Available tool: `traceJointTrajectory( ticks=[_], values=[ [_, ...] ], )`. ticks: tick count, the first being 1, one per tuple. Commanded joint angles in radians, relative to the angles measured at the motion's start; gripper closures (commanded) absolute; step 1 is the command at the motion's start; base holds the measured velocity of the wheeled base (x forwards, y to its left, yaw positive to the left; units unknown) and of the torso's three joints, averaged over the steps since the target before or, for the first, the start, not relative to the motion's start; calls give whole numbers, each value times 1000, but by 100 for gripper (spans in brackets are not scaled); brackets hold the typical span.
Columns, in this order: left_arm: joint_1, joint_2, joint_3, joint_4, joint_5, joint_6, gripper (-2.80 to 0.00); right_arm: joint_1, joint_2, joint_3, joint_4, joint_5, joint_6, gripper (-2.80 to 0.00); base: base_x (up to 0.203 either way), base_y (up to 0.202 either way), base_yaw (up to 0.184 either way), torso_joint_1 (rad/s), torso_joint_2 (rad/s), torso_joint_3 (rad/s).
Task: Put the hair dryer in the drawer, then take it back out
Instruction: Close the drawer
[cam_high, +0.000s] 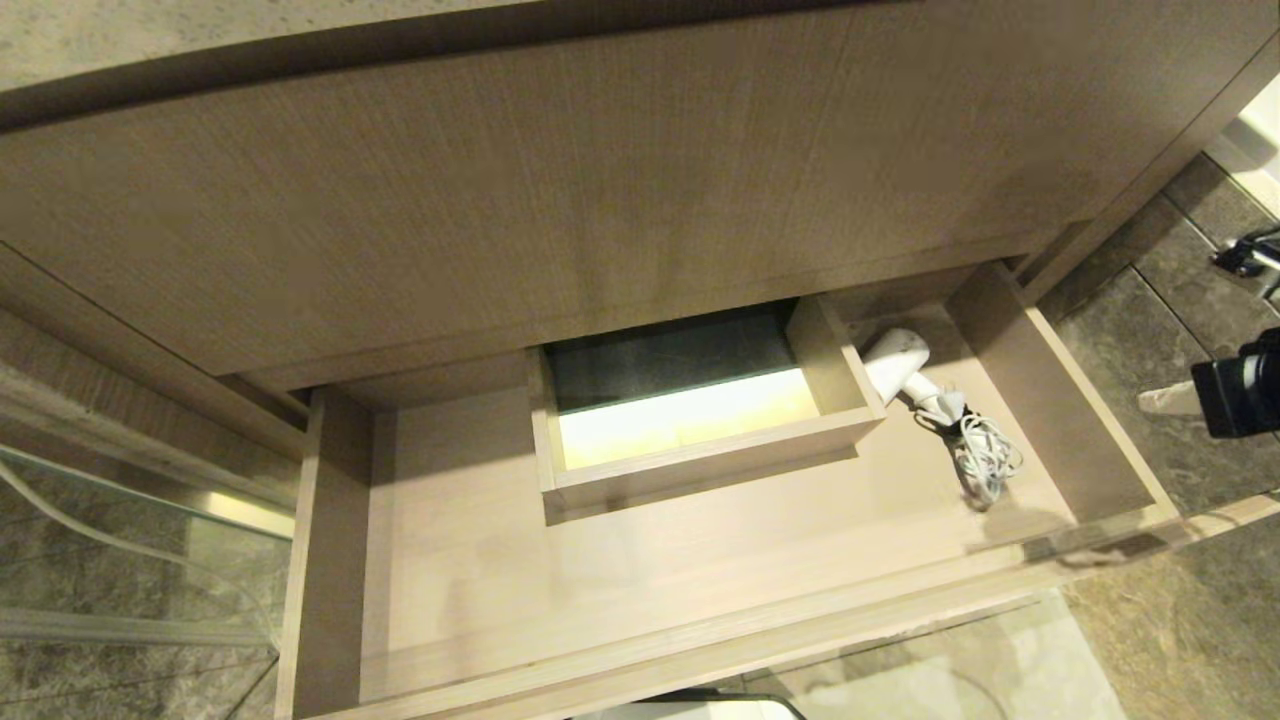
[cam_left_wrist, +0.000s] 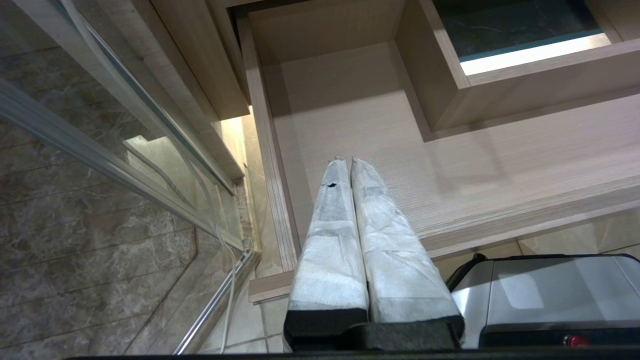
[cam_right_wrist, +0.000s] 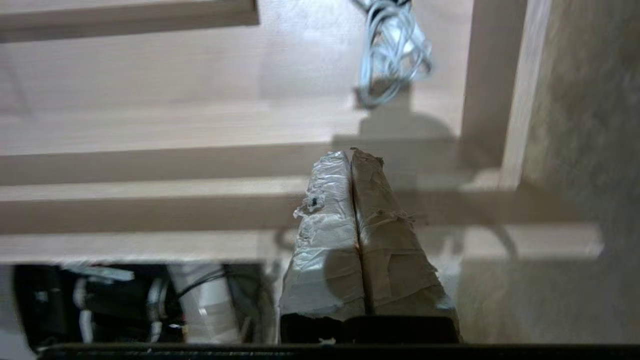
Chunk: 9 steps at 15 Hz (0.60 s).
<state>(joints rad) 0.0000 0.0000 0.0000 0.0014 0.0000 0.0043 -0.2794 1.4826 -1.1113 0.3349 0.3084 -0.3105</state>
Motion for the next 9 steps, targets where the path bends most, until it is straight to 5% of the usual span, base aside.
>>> traceJointTrajectory(
  ticks=[1,6,9],
  values=[
    [0,0,2,0,0,0,0,-1,-170,145,-40,1,17,0,0,0,0,0,0,0],
    [0,0,1,0,0,0,0,-2,-339,324,-98,-26,43,0,0,0,0,0,0,0],
    [0,0,0,0,0,0,0,-1,-389,382,-3,-38,29,0,0,0,0,0,0,0]
  ],
)
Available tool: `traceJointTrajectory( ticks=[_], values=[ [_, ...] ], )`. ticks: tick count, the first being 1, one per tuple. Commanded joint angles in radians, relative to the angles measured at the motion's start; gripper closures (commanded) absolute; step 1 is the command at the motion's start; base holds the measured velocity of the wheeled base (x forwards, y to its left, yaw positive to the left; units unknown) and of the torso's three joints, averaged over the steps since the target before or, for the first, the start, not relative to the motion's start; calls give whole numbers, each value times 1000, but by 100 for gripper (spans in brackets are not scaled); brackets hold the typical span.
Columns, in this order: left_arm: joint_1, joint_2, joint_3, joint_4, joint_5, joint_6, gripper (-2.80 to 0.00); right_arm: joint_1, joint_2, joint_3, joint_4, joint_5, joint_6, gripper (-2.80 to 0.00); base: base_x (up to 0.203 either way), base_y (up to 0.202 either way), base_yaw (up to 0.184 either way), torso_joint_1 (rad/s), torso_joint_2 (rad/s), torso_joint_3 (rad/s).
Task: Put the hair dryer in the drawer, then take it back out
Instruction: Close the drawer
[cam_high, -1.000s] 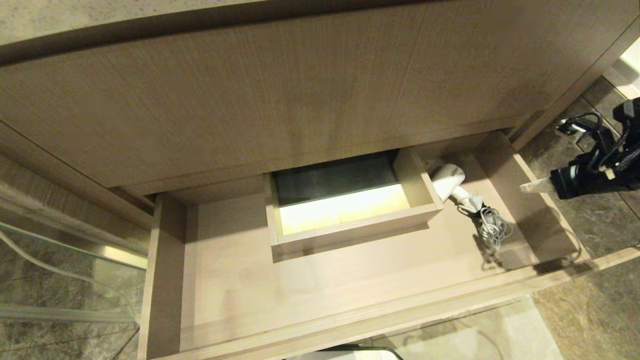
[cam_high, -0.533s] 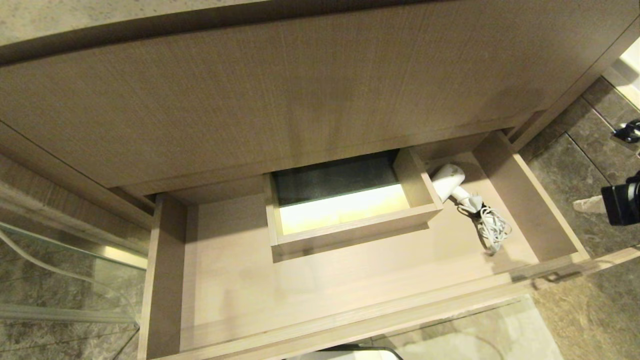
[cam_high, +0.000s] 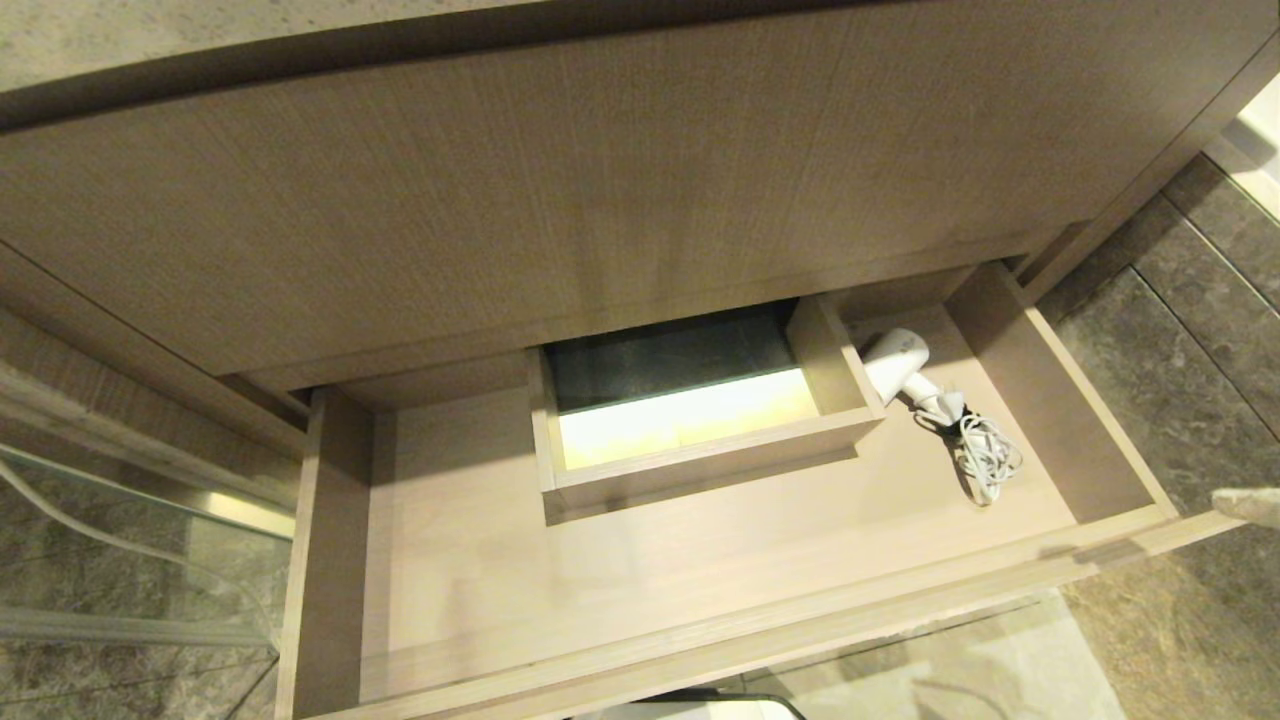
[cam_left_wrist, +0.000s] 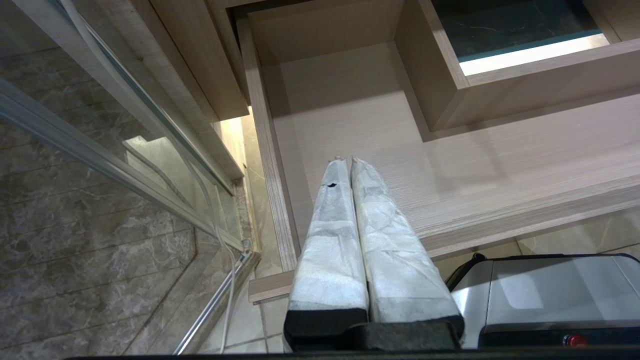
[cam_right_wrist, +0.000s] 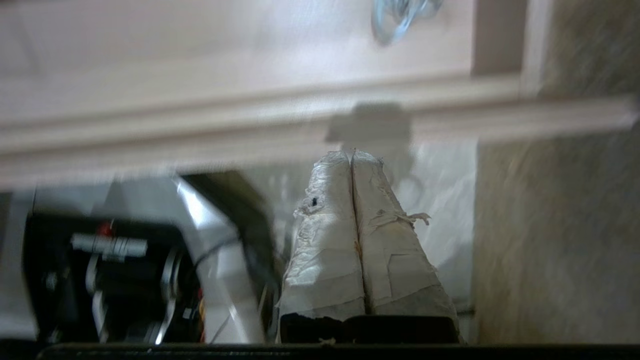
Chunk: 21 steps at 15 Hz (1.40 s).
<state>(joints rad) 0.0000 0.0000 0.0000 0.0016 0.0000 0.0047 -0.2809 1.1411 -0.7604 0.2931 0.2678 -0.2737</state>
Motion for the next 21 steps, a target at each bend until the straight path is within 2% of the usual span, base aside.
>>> traceJointTrajectory(
  ticks=[1,4,10,16,21],
  values=[
    [0,0,0,0,0,0,0,0,-49,35,46,-1,-13,0,0,0,0,0,0,0],
    [0,-1,0,0,0,0,0,-1,-29,125,72,-81,-45,0,0,0,0,0,0,0],
    [0,0,0,0,0,0,0,8,207,183,26,-82,-148,0,0,0,0,0,0,0],
    [0,0,0,0,0,0,0,60,499,179,-200,-77,-191,0,0,0,0,0,0,0],
    [0,0,0,0,0,0,0,54,559,112,-319,-53,-193,0,0,0,0,0,0,0]
  ],
)
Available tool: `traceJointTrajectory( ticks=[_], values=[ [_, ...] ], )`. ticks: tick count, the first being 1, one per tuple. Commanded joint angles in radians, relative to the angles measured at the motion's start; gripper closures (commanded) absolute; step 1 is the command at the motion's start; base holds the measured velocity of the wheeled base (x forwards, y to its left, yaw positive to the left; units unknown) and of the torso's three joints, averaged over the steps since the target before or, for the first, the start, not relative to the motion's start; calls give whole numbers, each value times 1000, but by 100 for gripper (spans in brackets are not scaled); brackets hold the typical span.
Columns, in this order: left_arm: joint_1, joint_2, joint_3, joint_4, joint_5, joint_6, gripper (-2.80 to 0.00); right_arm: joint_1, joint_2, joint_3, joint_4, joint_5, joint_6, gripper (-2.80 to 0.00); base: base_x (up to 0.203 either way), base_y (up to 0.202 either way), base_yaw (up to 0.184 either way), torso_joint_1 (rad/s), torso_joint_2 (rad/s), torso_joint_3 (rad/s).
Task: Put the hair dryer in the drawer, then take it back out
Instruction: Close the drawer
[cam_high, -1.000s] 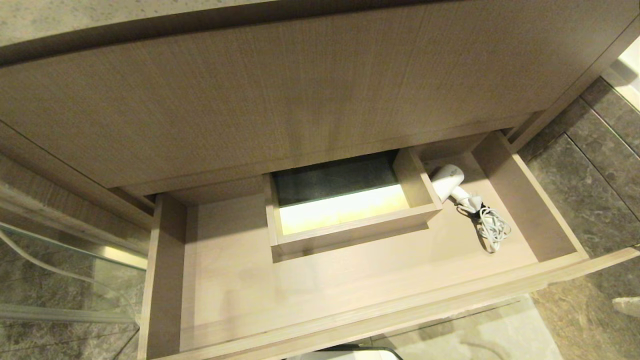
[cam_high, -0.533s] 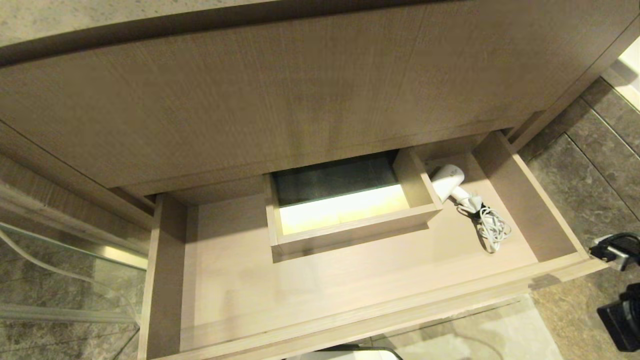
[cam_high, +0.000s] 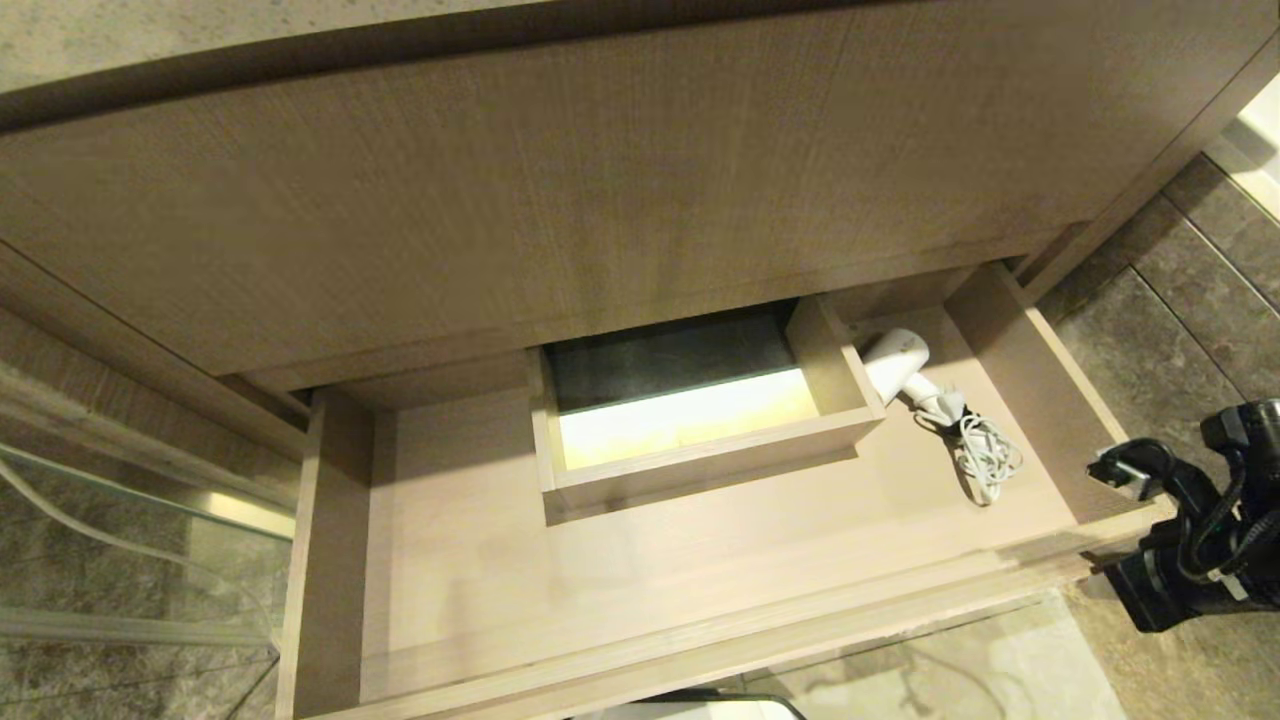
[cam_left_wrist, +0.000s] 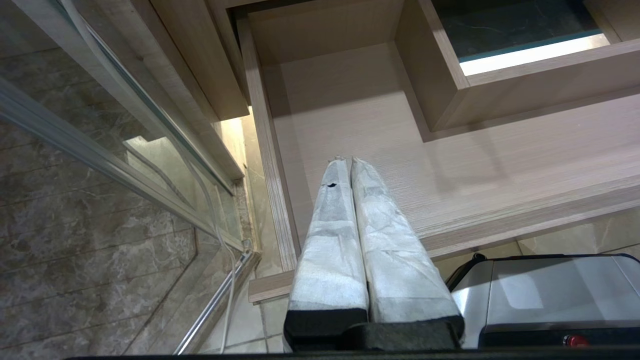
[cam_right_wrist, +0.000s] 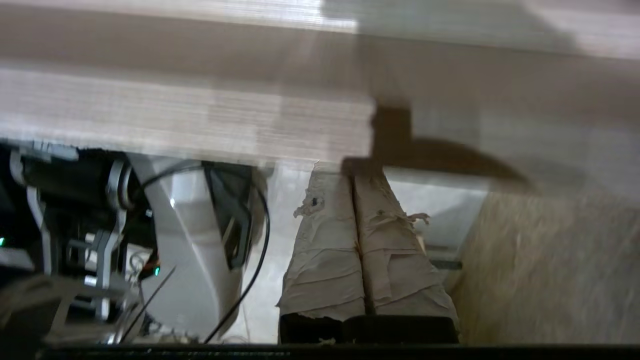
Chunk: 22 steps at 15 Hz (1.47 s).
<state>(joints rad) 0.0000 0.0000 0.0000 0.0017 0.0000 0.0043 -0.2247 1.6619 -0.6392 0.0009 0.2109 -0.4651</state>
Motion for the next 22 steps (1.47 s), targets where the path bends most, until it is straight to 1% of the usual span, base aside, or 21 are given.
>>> traceJointTrajectory(
  ticks=[1,2,4,5,6,7,8,9,10,11,12,14,17,21,22],
  values=[
    [0,0,0,0,0,0,0,-2,38,-10,-87,27,5,0,0,0,0,0,0,0],
    [0,0,1,0,0,0,0,-4,35,-17,-133,62,9,0,0,0,0,0,0,0],
    [0,0,0,0,0,0,0,-16,30,-28,-177,76,14,0,0,0,0,0,0,0],
    [0,0,0,0,0,0,0,-19,29,-41,-246,104,41,0,0,0,0,0,0,0],
    [0,0,0,0,0,0,0,-21,34,-67,-322,134,85,0,0,0,0,0,0,0],
    [0,0,0,0,0,0,0,-22,39,-78,-343,145,106,0,0,0,0,0,0,0],
    [0,0,0,0,0,0,0,-22,61,-102,-421,145,147,0,0,0,0,0,0,0],
    [0,0,1,0,0,0,0,-22,99,-132,-523,144,209,0,0,0,0,0,0,0],
    [0,0,0,0,0,0,0,-23,129,-160,-597,144,258,0,0,0,0,0,0,0],
    [0,0,2,0,0,0,0,-24,148,-184,-644,141,288,0,0,0,0,0,0,0],
    [0,0,0,0,0,0,0,-27,163,-206,-676,124,294,0,0,0,0,0,0,0],
    [0,0,0,0,0,0,0,-38,153,-192,-661,120,297,0,0,0,0,0,0,0],
    [0,0,2,0,0,0,0,-48,97,-169,-590,119,297,0,0,0,0,0,0,0],
    [0,0,0,0,0,0,0,-50,32,-99,-586,117,295,0,0,0,0,0,0,0],
    [0,0,0,0,0,0,0,-49,15,-85,-589,104,295,0,0,0,0,0,0,0]
  ],
)
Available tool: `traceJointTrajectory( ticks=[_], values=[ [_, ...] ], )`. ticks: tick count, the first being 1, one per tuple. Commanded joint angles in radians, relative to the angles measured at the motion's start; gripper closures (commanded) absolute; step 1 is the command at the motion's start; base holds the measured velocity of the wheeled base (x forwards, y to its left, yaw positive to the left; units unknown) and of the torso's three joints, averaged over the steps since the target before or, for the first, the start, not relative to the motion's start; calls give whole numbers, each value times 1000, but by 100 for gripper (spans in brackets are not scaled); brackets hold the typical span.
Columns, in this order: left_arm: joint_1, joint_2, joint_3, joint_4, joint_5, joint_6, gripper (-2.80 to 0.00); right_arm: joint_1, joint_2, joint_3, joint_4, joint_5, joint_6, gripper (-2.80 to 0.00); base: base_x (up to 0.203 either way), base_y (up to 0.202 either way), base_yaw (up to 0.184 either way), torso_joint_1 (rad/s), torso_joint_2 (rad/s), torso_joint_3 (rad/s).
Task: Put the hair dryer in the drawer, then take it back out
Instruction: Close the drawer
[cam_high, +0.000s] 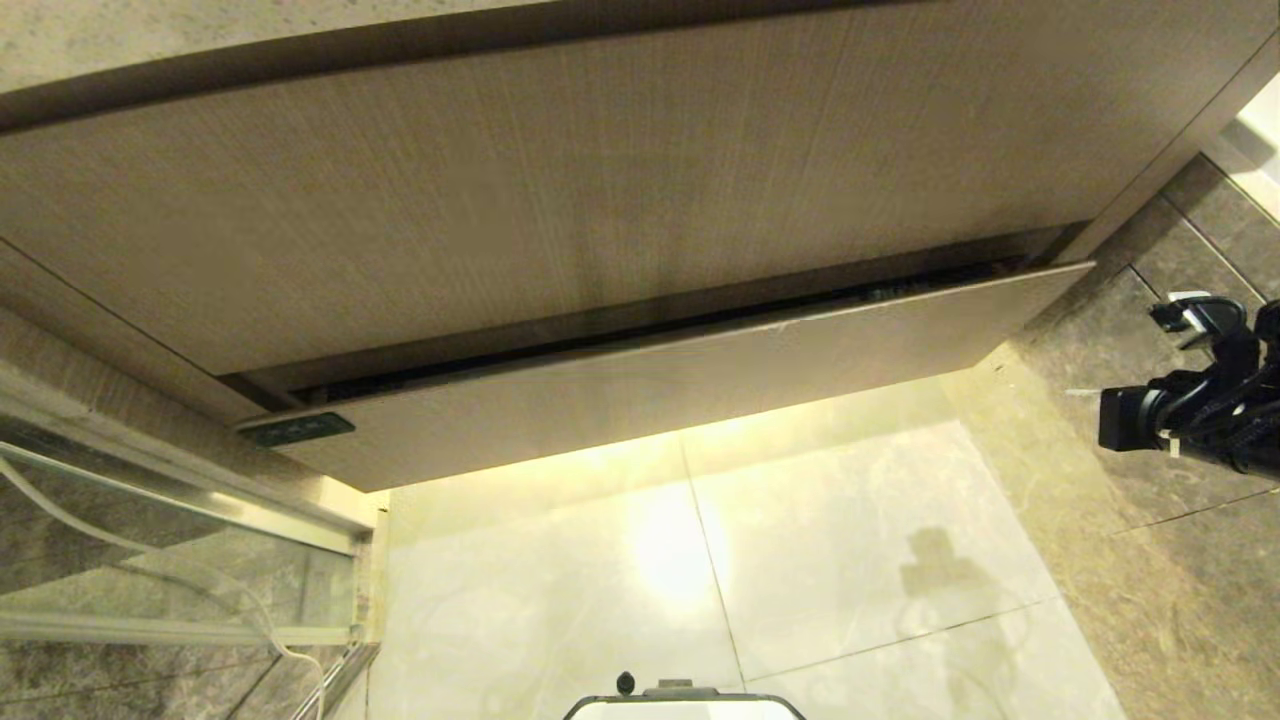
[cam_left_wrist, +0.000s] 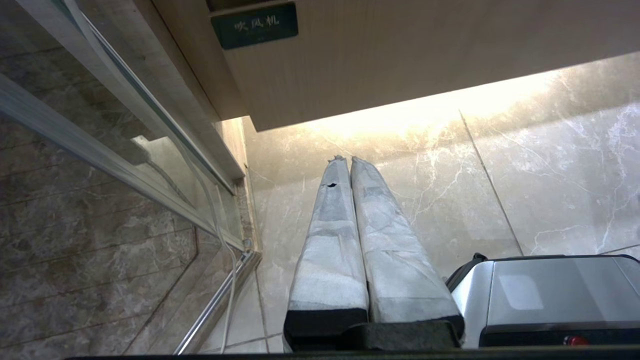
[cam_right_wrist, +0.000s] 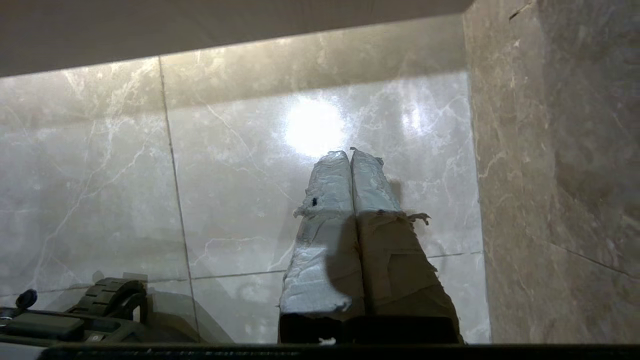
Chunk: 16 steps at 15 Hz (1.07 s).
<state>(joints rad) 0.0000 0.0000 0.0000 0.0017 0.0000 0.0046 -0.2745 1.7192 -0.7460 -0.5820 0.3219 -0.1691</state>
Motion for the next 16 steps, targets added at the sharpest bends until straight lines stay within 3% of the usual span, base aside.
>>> traceJointTrajectory(
  ticks=[1,9,11,16],
  values=[
    [0,0,0,0,0,0,0,2,-47,29,-10,-22,-1,0,0,0,0,0,0,0],
    [0,0,0,0,0,0,0,7,-27,24,-2,-45,-1,0,0,0,0,0,0,0],
    [0,0,1,0,0,0,0,19,-71,34,95,-44,-5,0,0,0,0,0,0,0],
    [0,-1,1,0,0,0,0,25,-246,131,114,-119,0,0,0,0,0,0,0,0]
  ],
)
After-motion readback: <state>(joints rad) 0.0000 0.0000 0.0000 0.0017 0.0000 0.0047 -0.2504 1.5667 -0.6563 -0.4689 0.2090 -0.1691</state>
